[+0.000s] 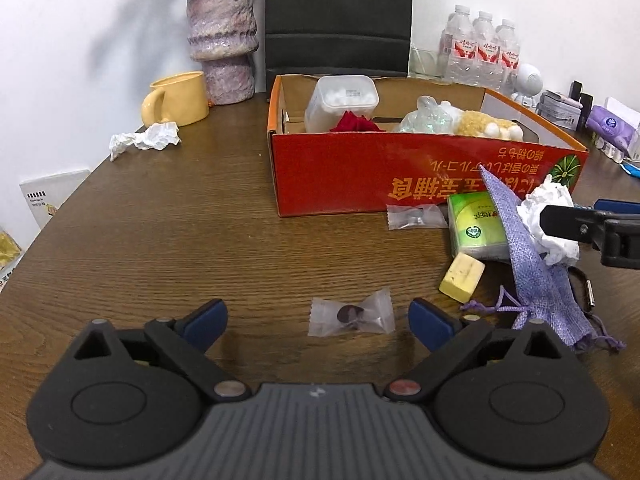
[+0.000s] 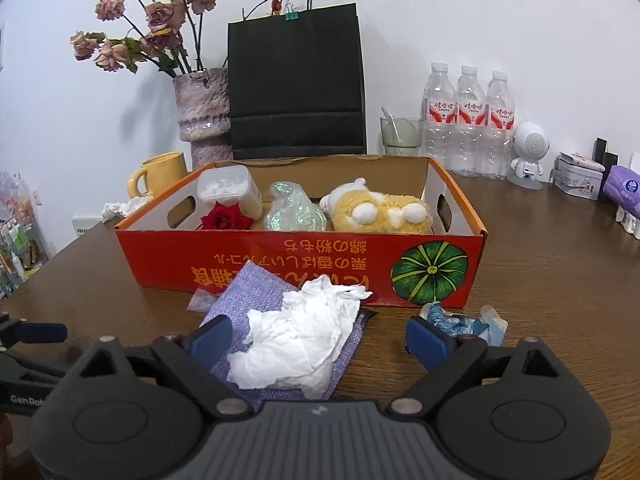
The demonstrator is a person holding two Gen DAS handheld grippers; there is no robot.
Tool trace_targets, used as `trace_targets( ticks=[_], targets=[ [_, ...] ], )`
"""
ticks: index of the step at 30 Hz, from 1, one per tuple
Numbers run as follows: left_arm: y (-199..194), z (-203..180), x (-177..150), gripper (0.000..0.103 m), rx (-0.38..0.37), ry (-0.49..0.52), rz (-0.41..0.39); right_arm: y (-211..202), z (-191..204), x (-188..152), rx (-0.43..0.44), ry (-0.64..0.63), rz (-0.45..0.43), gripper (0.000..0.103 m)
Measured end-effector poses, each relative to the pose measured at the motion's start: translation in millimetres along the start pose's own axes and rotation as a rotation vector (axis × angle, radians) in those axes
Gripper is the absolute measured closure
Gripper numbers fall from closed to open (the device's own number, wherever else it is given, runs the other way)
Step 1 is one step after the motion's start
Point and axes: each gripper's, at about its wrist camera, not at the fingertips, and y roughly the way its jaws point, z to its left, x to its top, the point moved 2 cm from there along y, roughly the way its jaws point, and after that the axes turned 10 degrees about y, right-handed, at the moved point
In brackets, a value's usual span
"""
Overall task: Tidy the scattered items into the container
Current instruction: 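Grasp the crumpled white tissue on the purple pouch with the right tool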
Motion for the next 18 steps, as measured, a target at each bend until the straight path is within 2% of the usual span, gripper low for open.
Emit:
trace_targets(
  ticks=[6, 9, 10, 11, 15, 16, 17, 18],
  targets=[
    [4, -3, 1, 0.013, 0.0, 0.005, 0.002, 6, -3, 1, 0.003, 0.02, 0.009, 0.017],
    [3, -3, 2, 0.027, -0.003, 0.003, -0.01, 9, -1, 0, 0.01, 0.018, 0.02, 0.027],
    [2, -4, 2, 0.037, -0.005, 0.004, -0.016, 10, -1, 0, 0.014, 0.02, 0.026, 0.03],
    [1, -4, 2, 0.049, -0.01, 0.004, -0.024, 11, -1, -1, 0.019, 0.021, 0.032, 0.039],
    [-3, -4, 1, 0.075, -0.032, -0.01, -0.042, 12, -3, -3, 0.05, 0.039, 0.048, 0.073],
    [-4, -4, 1, 0.085, -0.037, -0.014, -0.045, 11, -4, -3, 0.055, 0.043, 0.041, 0.074],
    [-4, -3, 1, 0.09, -0.044, -0.019, -0.046, 9, -4, -3, 0.056, 0.046, 0.032, 0.075],
    [-5, -3, 0, 0.09, -0.051, -0.023, -0.048, 6, -5, -4, 0.058, 0.046, 0.019, 0.076]
  ],
)
